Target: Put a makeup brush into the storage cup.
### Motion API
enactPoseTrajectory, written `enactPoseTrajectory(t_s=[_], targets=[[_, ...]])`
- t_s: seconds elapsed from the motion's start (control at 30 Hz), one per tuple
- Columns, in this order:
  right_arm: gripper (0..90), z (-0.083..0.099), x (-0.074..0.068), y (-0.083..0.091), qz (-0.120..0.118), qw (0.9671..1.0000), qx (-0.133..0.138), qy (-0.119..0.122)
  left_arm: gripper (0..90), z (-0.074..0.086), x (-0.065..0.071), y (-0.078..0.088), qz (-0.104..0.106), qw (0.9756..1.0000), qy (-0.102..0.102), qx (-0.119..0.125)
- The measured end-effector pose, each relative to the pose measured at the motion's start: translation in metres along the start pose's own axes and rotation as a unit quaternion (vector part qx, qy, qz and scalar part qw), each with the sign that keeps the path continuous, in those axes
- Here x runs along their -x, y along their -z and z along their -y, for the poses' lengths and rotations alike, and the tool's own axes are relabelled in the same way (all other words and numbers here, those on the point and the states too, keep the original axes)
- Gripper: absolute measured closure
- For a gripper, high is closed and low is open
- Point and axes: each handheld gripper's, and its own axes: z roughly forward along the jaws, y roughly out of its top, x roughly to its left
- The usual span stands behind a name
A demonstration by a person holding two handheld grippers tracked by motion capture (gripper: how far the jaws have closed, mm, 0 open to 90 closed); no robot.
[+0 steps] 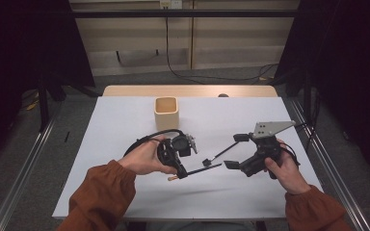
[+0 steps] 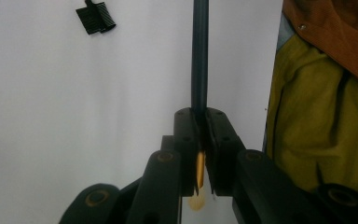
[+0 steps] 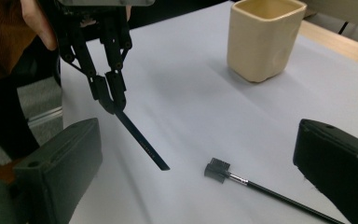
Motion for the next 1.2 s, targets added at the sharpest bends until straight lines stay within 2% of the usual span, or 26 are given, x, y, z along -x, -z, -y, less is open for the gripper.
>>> enactPoseTrajectory(t_s=[0.13,0.2,0.23,0.3,0.37,0.47,0.53,0.6,0.67,0.73,0.77,0.93,0.97,1.0,1.03,1.13,1.2], targets=[[1.3,-0.009,0.001,-0.008,-0.012,0.9985,-0.05,0.018,84.0,-0.002,0.0,-0.001,0.003,0.9999,-0.005,-0.011],[2.7,-0.013,0.003,-0.011,-0.034,0.9967,-0.07,0.024,84.0,-0.004,0.001,-0.002,0.004,0.9999,-0.006,-0.014],[2.9,-0.015,0.004,-0.012,-0.04,0.9963,-0.073,0.023,84.0,-0.005,0.0,-0.002,0.008,0.9998,-0.009,-0.018],[2.5,-0.018,0.006,-0.012,-0.053,0.995,-0.072,0.042,84.0,-0.007,0.0,-0.002,0.01,0.9997,-0.011,-0.018],[2.2,-0.023,0.008,-0.013,-0.069,0.9927,-0.084,0.052,84.1,-0.008,0.0,-0.002,0.006,0.9996,-0.013,-0.023],[4.3,-0.029,0.006,-0.017,-0.073,0.9869,-0.12,0.079,84.1,-0.008,0.001,-0.001,0.001,0.9997,-0.012,-0.02],[8.3,-0.033,0.006,-0.02,-0.085,0.9823,-0.143,0.085,84.0,-0.008,0.001,-0.001,0.004,0.9997,-0.013,-0.02],[22.8,-0.037,0.004,-0.021,-0.106,0.9759,-0.159,0.105,84.0,-0.008,0.002,-0.001,0.001,0.9997,-0.013,-0.021],[21.1,-0.041,0.003,-0.023,-0.111,0.9718,-0.175,0.112,84.0,-0.008,0.002,-0.001,0.002,0.9997,-0.013,-0.019],[25.4,-0.043,0.003,-0.028,-0.114,0.9659,-0.201,0.118,84.1,-0.008,0.003,-0.002,0.002,0.9997,-0.012,-0.02],[25.6,-0.043,0.003,-0.03,-0.118,0.9624,-0.215,0.118,84.0,-0.008,0.002,-0.002,0.002,0.9995,-0.017,-0.025],[31.6,-0.044,0.004,-0.04,-0.131,0.947,-0.269,0.117,84.0,-0.009,0.002,-0.004,0.002,0.9995,-0.015,-0.026],[31.6,-0.044,0.004,-0.042,-0.135,0.9427,-0.28,0.121,84.1,-0.009,0.002,-0.004,0.003,0.9995,-0.016,-0.028],[30.3,-0.044,0.004,-0.044,-0.131,0.9386,-0.293,0.126,84.1,-0.009,0.002,-0.004,0.002,0.9995,-0.016,-0.028],[31.0,-0.043,0.003,-0.045,-0.128,0.9376,-0.298,0.125,84.1,-0.009,0.002,-0.004,0.003,0.9995,-0.016,-0.028],[32.3,-0.042,0.0,-0.049,-0.124,0.9282,-0.321,0.141,84.1,-0.009,0.003,-0.005,0.002,0.9994,-0.017,-0.03],[29.9,-0.041,-0.003,-0.052,-0.122,0.9218,-0.338,0.147,84.1,-0.009,0.004,-0.006,0.003,0.9995,-0.012,-0.031]])
